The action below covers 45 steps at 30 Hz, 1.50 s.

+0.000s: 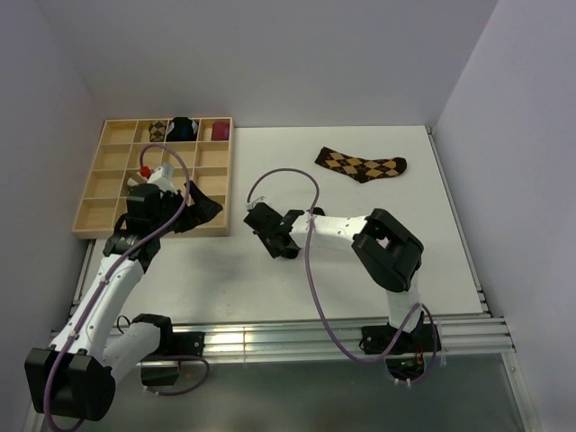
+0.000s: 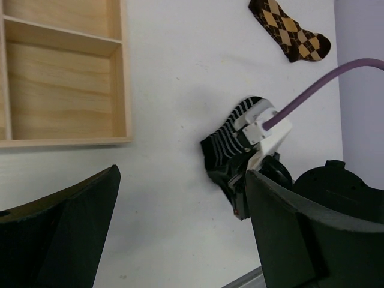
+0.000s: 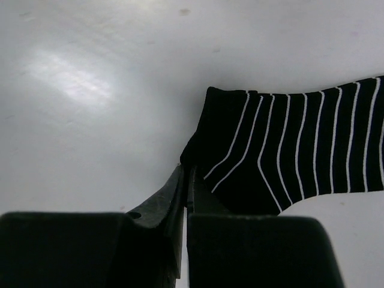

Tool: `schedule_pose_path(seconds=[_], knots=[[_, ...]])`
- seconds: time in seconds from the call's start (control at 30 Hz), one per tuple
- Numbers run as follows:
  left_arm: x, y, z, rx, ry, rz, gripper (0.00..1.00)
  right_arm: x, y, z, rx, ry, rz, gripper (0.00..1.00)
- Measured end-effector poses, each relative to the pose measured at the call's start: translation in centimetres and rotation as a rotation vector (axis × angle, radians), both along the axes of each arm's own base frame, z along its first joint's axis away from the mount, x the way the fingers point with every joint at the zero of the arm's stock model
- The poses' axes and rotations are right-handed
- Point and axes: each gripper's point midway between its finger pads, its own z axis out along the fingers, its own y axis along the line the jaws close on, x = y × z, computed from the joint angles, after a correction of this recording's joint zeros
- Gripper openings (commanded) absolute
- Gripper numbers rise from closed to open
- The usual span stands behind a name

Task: Roll the socks
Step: Roll the sock at the center of the board.

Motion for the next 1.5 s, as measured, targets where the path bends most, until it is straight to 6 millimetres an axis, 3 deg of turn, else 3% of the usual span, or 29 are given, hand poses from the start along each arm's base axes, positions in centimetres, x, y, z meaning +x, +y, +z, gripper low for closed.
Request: schedule_pose_path(seconds=[0.2, 0.37, 0.67, 0.83, 1.07, 1.5], knots=[[-1.3, -2.7, -0.9, -0.037, 0.04, -0.015, 0.9, -3.2, 3.2, 0.2, 0.166, 0.182, 0.128, 0.0], [-1.9, -3.7, -2.7, -0.053, 0.088, 0.018, 0.88, -4.7, 4.8, 0.3, 0.337, 0.34, 0.172, 0.0], [-2.1, -5.5, -6.5, -0.077, 0.164, 0.079, 0.83, -2.6, 3.8, 1.8, 0.642, 0.524, 0.117, 0.0], [-2.2, -6.3, -9.8, -0.075, 0.251, 0.103, 0.78, -3.6, 4.6, 2.3, 0.704, 0.563, 0.164, 0.0], [-2.9, -9.0, -13.9, -0.026, 0.365, 0.054, 0.7, -4.5, 4.3, 1.8, 0.726, 0.596, 0.174, 0.0], [-2.7, -12.2, -16.1, 0.031, 0.429, 0.005, 0.42, -4.6, 4.1, 1.6, 0.776, 0.605, 0.167, 0.0]])
